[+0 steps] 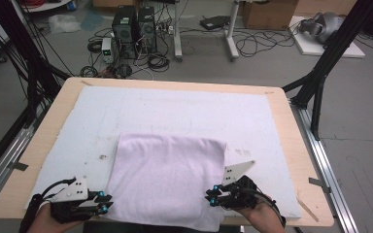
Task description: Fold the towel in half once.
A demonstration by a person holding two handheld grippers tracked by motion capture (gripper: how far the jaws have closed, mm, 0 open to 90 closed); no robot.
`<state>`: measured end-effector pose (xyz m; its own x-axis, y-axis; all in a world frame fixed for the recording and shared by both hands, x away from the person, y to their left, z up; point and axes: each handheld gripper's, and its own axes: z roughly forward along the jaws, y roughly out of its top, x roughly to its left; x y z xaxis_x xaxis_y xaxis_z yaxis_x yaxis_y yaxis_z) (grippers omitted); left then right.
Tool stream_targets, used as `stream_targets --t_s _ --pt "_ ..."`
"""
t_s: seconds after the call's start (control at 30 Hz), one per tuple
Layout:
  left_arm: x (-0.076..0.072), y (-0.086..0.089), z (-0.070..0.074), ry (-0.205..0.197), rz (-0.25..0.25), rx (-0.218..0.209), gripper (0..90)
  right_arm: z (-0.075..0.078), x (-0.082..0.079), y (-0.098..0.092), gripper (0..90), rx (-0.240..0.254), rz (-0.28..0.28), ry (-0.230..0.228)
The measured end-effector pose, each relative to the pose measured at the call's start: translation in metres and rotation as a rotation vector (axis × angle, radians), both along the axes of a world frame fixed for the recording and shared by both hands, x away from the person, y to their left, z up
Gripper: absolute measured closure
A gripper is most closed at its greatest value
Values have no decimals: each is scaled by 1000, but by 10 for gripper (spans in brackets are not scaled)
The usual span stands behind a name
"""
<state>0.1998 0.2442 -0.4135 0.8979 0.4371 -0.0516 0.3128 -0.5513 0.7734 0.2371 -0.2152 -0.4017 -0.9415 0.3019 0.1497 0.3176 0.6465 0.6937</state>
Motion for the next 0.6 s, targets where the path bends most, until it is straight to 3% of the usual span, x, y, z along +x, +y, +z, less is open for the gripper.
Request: stream_targets --t_s 0.1,0.23,0.3,0.4,0.5,0.6 --pt "17 -2 7 -26 35 -17 694 6 18 -2 719 5 -60 -24" --pt "54 -2 14 -45 143 -48 672 12 51 -8 675 17 -158 -47" --pt "72 -3 15 -45 189 -55 664 13 69 -11 662 17 -196 -36" --pt "99 -5 18 -56 240 -44 650 16 90 -15 634 -15 -250 -49" --pt "132 -10 20 -40 281 -33 613 18 112 -21 603 -26 -303 -54" --pt "157 -16 19 -14 291 -30 554 16 128 -27 553 -29 -332 -55"
